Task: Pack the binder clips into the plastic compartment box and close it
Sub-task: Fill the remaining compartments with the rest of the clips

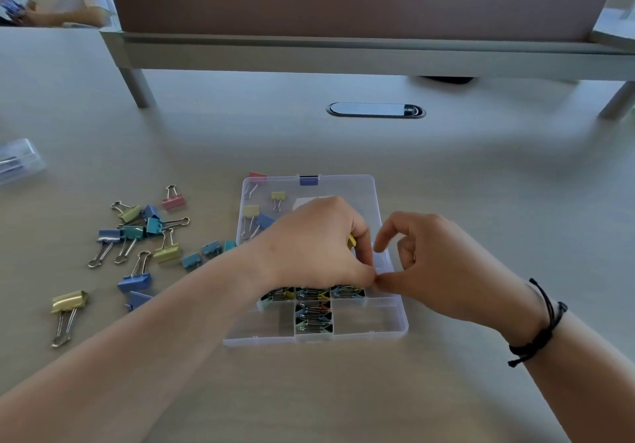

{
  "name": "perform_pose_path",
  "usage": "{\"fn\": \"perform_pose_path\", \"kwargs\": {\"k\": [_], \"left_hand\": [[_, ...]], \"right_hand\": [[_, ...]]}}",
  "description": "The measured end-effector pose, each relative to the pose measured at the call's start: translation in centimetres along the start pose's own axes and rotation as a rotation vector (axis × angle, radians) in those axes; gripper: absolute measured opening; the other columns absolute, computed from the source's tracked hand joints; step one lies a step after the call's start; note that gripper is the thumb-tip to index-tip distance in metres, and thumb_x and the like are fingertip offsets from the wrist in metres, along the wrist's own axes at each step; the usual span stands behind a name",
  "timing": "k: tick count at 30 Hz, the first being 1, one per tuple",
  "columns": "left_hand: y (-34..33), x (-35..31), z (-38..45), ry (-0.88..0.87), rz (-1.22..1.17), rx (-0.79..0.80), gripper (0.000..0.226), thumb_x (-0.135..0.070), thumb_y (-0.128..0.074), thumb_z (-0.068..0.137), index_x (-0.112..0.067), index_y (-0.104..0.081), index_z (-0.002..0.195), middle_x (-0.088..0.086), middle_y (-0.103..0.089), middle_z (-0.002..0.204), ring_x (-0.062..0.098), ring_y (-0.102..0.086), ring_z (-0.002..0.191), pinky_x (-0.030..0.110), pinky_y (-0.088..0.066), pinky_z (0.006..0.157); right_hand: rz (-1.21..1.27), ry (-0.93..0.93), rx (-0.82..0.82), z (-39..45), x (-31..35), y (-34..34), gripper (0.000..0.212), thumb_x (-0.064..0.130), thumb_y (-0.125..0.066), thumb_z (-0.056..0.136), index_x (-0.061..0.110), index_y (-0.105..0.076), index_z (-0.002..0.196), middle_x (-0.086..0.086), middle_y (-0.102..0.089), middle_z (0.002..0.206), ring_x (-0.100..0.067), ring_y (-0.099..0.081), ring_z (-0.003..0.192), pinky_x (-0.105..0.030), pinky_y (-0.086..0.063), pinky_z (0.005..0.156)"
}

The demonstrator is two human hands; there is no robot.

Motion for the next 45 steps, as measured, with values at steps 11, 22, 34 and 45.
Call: {"fn": "perform_pose_path", "kwargs": {"k": [11,22,34,45], "left_hand": [[-0.1,0.0,0.2,0.012,0.02,0.045,0.012,-0.039,-0.074,0.084,-0.027,-0.078,0.084,-0.027,-0.051,0.044,-0.008,-0.051,0.048,0.006,-0.032,0.042],[0.0,0.3,0.1,0.016,0.005,0.035,0.017,-0.047,-0.075,0.082,-0.031,-0.077,0.086,-0.017,-0.053,0.049,-0.008,-0.05,0.049,0.007,-0.032,0.042],[1.5,-0.1,-0.5,0.019,-0.288,-0.085,0.016,-0.044,-0.068,0.088,-0.03,-0.07,0.094,-0.008,-0.051,0.051,0.005,-0.045,0.046,0.021,-0.038,0.053],[2.2,0.1,-0.9,0.024,-0.187,-0.168,0.024,-0.057,-0.07,0.079,-0.034,-0.072,0.085,-0.009,-0.046,0.044,0.006,-0.035,0.037,0.017,-0.031,0.045]], "right_hand": [[0.042,-0.083,0.016,0.2,-0.9,-0.6,0.023,0.028,-0.085,0.07,0.025,-0.064,0.064,0.015,-0.044,0.038,-0.005,-0.038,0.035,-0.012,-0.027,0.036],[0.417,-0.111,0.069,-0.1,-0.8,0.8,0.01,0.027,-0.077,0.08,0.021,-0.071,0.084,0.002,-0.046,0.054,-0.012,-0.035,0.044,-0.024,-0.031,0.045],[1.273,-0.274,0.111,0.3,-1.5,-1.5,0.034,-0.012,-0.038,0.089,-0.009,-0.058,0.117,-0.02,-0.057,0.092,-0.02,-0.051,0.064,-0.028,-0.033,0.052],[1.108,-0.151,0.095,0.1,-0.8,-0.9,0.025,-0.015,-0.054,0.087,-0.001,-0.058,0.107,-0.017,-0.062,0.086,-0.024,-0.06,0.07,-0.028,-0.042,0.059]]}}
Point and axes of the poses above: each hand's wrist, its own z-axis towards the middle knuckle, its own y-axis out of the back of the hand, x = y × z, the point moved 10 cm from there along z, towards the middle knuckle
